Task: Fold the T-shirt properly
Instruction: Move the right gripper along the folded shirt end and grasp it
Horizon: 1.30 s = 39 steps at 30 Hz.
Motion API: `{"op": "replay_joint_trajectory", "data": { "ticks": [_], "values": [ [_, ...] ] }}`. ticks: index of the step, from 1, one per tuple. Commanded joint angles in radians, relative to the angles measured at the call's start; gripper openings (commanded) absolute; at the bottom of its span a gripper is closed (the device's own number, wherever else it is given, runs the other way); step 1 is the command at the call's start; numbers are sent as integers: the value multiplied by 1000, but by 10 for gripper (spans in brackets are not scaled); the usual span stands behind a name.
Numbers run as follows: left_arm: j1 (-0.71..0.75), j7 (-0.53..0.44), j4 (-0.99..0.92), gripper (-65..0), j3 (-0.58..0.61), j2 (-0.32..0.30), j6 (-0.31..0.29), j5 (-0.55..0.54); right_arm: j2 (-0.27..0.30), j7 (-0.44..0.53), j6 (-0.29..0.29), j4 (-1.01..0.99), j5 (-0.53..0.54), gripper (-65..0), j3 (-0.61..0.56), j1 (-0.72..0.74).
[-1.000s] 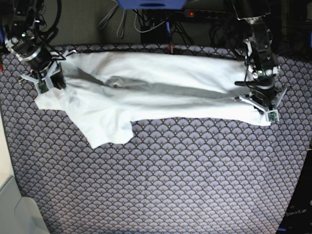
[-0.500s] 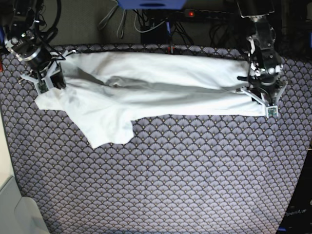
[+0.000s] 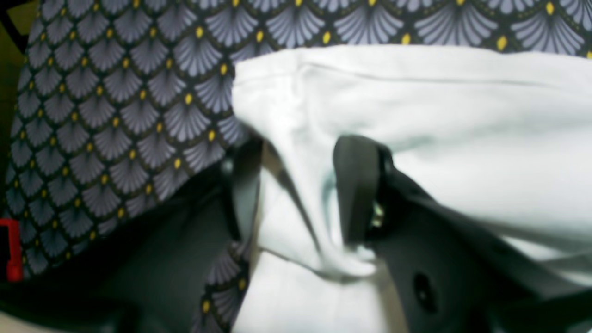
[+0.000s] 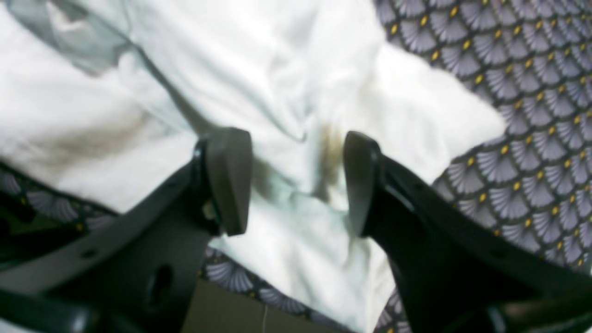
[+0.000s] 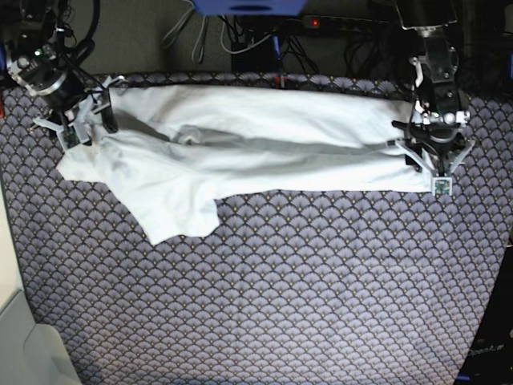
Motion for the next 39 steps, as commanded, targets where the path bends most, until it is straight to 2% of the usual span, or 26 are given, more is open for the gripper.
{"op": "replay_joint_trajectory", "data": {
  "ticks": [1,6,11,17,26,29,35,39],
  "values": [
    [-4,4,14,-365,2,-3,-21,-10,11,20,4,25,12,-321,10,1],
    [-3,4,22,-365,2,-3,-21,-4,8,20,4,48,11,-321,34,-1],
    [42,10,111,-365,2,-3,-24,-1,6,20,4,59,11,-321,89,-1],
    [47,185,214,-365,8,-24,-24,-1,11,20,4,60,12,-321,115,10],
    [48,303,352,-365,4,-32,-18,1,18,19,4,103,11,-317,82,124],
    [42,319,338,-365,8,-32,-26,1,52,11,4,102,11,-317,22,180],
    [48,317,303,-370,13,-29,-28,1,87,-199,4,60,11,-317,-107,377],
    [51,325,303,-370,11,-21,-28,1,100,-280,4,-67,11,-317,-196,509]
  ]
}}
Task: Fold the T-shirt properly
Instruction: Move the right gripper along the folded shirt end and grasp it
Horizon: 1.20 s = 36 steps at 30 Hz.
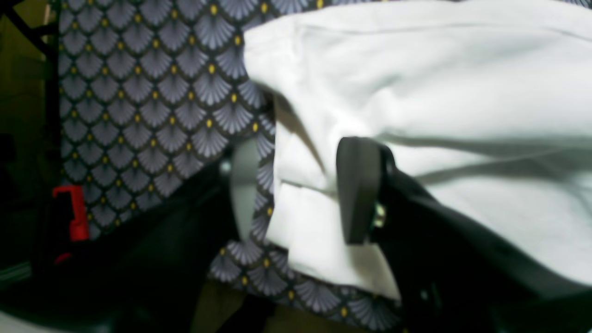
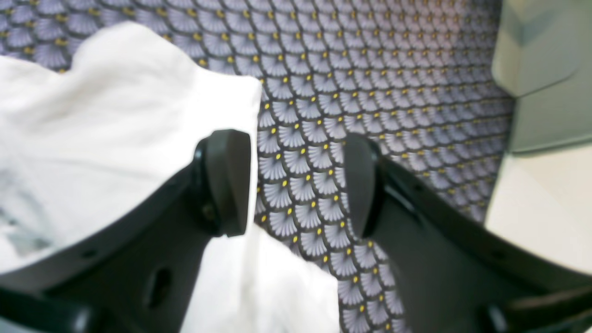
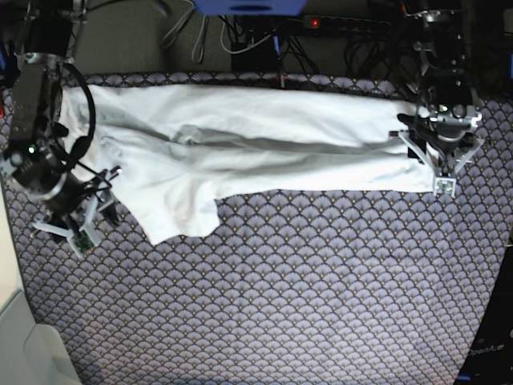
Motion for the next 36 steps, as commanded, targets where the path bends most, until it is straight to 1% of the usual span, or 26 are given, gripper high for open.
{"op": "replay_joint_trajectory", "data": {
  "ticks": [1,5,7,10,13,17,22,28,32,35,36],
  "values": [
    [0,-9,13,-370,-1,-6,2,3,11,4,-1,-26,7,-317,-17,42],
    [7,-9,9,-370,0,-17,2,2,2,-20,-1,-176,7,-317,-77,137],
    [5,-10,9,-370,-3,-18,2,2,-15,-19,-1,-250,7,-317,-114,176],
    [4,-20,7,-370,-3,-41,2,-4,-24,-14,-1,-373,6,-317,-163,253],
    [-26,-20,-24,-370,-1,-44,2,-6,-38,-11,-1,-501,6,-317,-172,335],
    [-42,-20,-74,-370,-4,-44,2,-6,-46,0,-1,-624,6,-319,-173,397],
    [-42,-20,-85,-370,-9,-41,2,-1,-44,69,-1,-684,6,-318,-175,401],
    [-35,-20,-84,-370,-11,-43,2,0,-46,102,-1,-719,6,-318,-175,384],
    [-35,-20,-84,-370,-11,-43,2,2,-47,144,-1,-719,6,-319,-175,349],
    [-44,-20,-87,-370,-11,-43,2,2,-47,159,-1,-719,6,-323,-175,328],
    [-44,-20,-88,-370,-9,-43,2,2,-47,162,-1,-719,6,-334,-175,320]
  ]
}}
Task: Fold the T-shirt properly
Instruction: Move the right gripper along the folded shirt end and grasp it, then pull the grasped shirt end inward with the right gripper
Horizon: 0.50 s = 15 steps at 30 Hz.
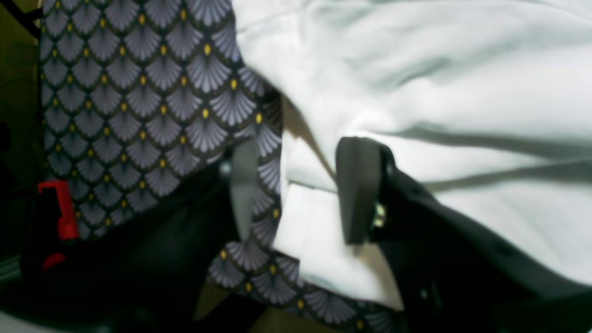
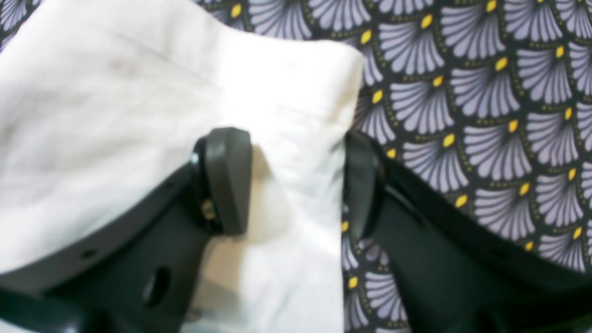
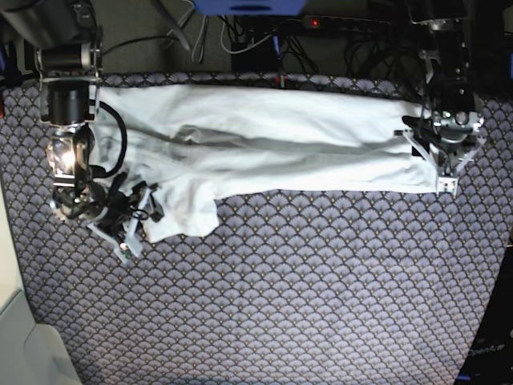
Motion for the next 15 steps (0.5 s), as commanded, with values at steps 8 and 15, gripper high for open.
{"op": "replay_joint_trajectory", "data": {
  "ticks": [8,15],
  "values": [
    [-33,-9,0,-370,-3,-12,2,7,8,0,0,15,9,-627,2,12],
    [-31,-9,0,-370,-3,-12,2,7,13,-8,0,21,11,-650,7,12]
  ]
}}
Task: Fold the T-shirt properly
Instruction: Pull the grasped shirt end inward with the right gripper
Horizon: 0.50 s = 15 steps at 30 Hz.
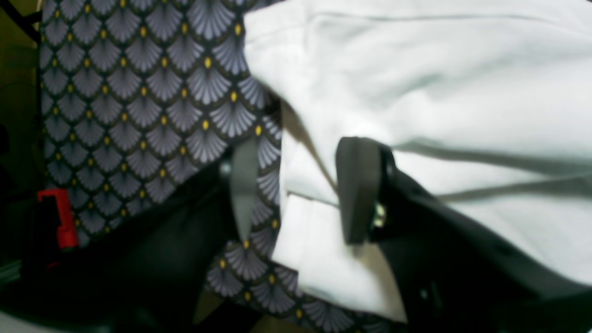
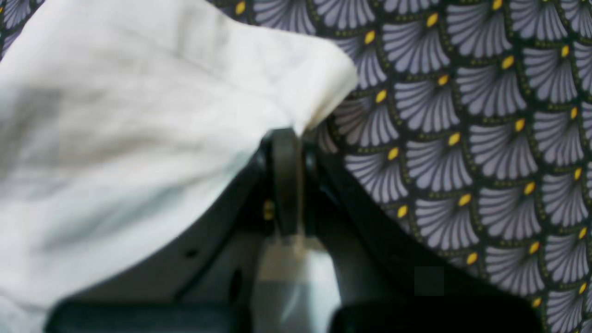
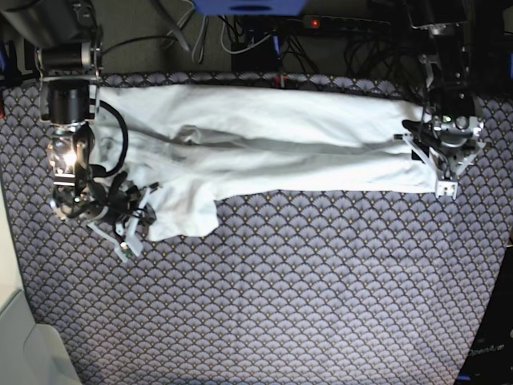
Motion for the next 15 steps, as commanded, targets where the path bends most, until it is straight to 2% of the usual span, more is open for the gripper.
{"op": "replay_joint_trajectory", "data": {
  "ticks": [1,5,15],
  "values": [
    [-10,-9,17,-370,-4,-12,5,7,14,-13,0,18,6,-650,7,18],
    [-10,-9,17,-370,-4,-12,5,7,14,-50,0,80,6,-650,9,4],
    [-10,-9,17,-370,-4,-12,5,7,13,-168,0,521,6,-650,9,-187]
  ]
}}
